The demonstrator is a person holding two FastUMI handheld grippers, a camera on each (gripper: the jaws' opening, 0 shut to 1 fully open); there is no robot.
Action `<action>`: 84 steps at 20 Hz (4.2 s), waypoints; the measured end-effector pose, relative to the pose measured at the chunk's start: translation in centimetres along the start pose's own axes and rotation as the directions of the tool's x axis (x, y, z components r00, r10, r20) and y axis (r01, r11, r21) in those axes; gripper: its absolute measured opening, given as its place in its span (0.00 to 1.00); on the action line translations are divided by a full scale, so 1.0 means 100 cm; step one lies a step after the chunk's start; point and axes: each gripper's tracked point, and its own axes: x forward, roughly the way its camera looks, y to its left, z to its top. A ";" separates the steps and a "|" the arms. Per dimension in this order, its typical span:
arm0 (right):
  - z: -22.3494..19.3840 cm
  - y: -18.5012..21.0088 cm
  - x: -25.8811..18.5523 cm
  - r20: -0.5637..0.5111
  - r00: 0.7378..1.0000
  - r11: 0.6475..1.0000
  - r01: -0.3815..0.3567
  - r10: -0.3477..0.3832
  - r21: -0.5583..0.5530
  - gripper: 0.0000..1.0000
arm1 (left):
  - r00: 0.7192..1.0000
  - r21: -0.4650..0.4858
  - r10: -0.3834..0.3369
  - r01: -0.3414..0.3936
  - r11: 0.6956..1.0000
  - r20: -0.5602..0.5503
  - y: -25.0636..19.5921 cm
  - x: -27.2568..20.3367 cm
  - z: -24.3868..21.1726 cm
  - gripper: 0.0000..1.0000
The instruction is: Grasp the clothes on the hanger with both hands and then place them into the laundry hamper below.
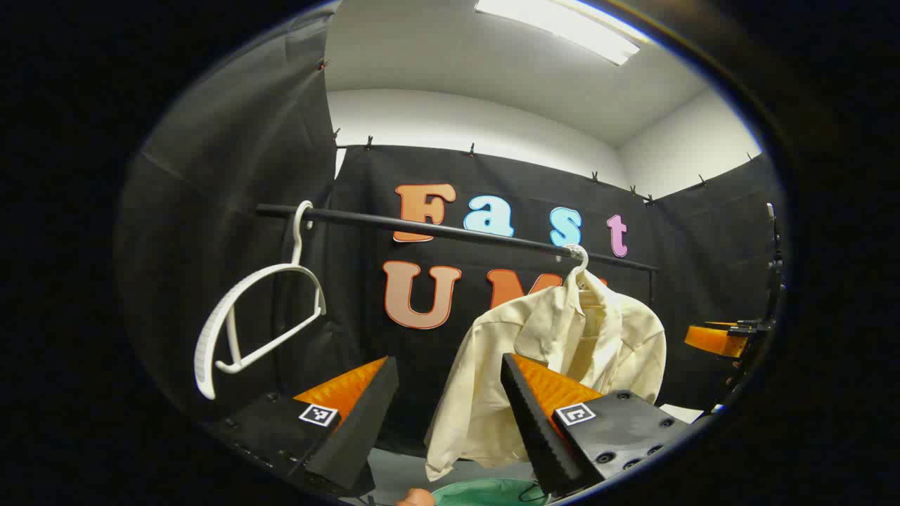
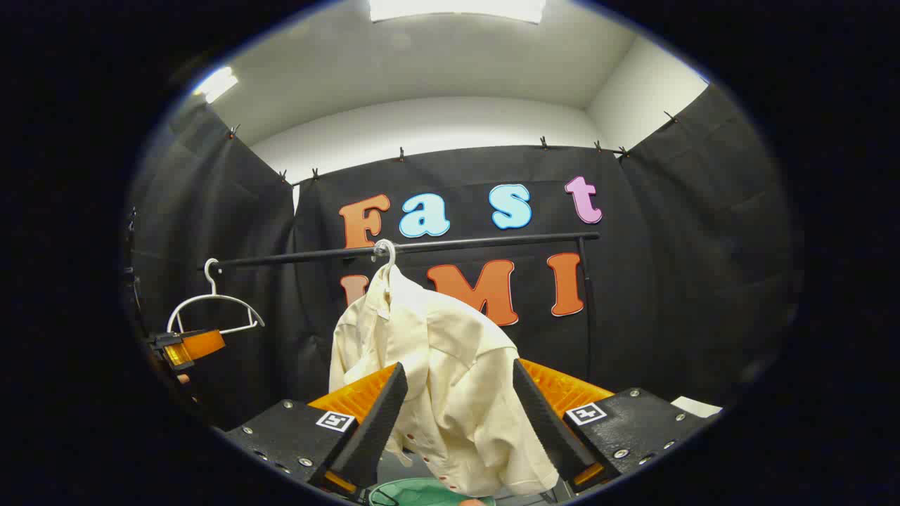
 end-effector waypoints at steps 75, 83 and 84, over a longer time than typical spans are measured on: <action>-0.182 0.040 0.145 -0.139 0.976 0.986 -0.165 0.168 0.030 0.08 | 0.975 0.009 -0.184 0.186 0.983 -0.123 -0.135 0.191 -0.156 0.93; -0.162 0.035 0.122 -0.087 0.980 0.983 -0.182 0.180 -0.017 0.06 | 0.982 0.031 -0.145 0.149 0.988 -0.120 -0.131 0.208 -0.162 0.43; -0.158 0.036 0.119 -0.086 0.979 0.982 -0.188 0.186 -0.016 0.05 | 0.985 0.049 -0.115 0.122 0.991 -0.127 -0.123 0.206 -0.162 0.26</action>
